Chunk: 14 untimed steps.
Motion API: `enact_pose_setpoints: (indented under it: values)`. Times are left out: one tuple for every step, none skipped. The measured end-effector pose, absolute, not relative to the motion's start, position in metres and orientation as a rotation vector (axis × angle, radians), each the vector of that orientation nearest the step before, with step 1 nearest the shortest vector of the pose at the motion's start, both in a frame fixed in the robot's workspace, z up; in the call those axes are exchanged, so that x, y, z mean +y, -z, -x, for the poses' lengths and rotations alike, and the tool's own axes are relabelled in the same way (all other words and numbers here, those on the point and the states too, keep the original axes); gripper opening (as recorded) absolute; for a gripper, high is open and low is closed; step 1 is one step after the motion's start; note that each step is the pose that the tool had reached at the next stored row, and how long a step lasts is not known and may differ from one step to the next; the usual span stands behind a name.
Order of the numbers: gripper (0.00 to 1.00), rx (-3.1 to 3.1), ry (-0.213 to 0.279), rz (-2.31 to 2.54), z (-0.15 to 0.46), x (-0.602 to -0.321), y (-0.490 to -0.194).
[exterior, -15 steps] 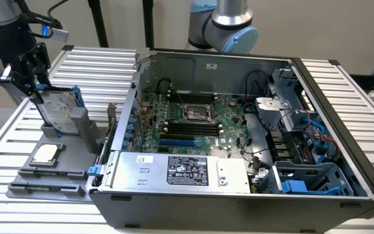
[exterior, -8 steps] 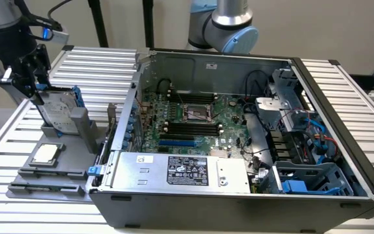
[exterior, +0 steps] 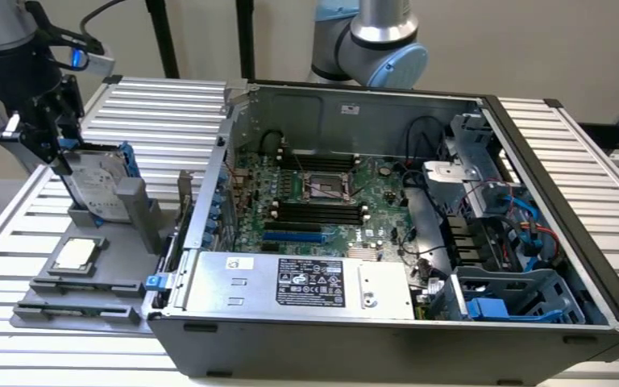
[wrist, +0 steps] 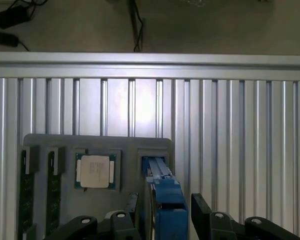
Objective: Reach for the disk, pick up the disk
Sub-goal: 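Pick up the disk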
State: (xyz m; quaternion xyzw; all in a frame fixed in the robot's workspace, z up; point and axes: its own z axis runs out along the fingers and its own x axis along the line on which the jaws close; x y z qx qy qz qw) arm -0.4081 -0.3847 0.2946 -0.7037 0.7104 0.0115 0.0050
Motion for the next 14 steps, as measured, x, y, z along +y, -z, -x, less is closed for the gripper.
enact_pose_setpoints:
  values:
    - [0.54,2.229,-0.036,2.199,0.4081,-0.3847,-0.2943]
    - [0.54,2.234,-0.036,2.194,0.4081,-0.3847,-0.2942]
    - [0.54,2.241,-0.036,2.187,0.4081,-0.3847,-0.2940]
    - [0.54,2.248,-0.036,2.180,0.4081,-0.3847,-0.2937]
    - [0.54,2.253,-0.036,2.174,0.4081,-0.3847,-0.2935]
    - [0.54,2.255,-0.036,2.172,0.4081,-0.3847,-0.2934]
    - [0.54,2.256,-0.036,2.172,0.4081,-0.3847,-0.2933]
    - [0.54,2.256,-0.036,2.172,0.4081,-0.3847,-0.2931]
    - [0.54,2.256,-0.036,2.171,0.4079,-0.3847,-0.2930]
    - [0.54,2.255,-0.035,2.171,0.4074,-0.3847,-0.2929]
    - [0.54,2.255,-0.035,2.171,0.4069,-0.3847,-0.2930]
    - [0.54,2.256,-0.036,2.171,0.4065,-0.3847,-0.2930]
    - [0.54,2.256,-0.036,2.171,0.4061,-0.3847,-0.2930]
    - [0.54,2.256,-0.036,2.171,0.4061,-0.3847,-0.2930]
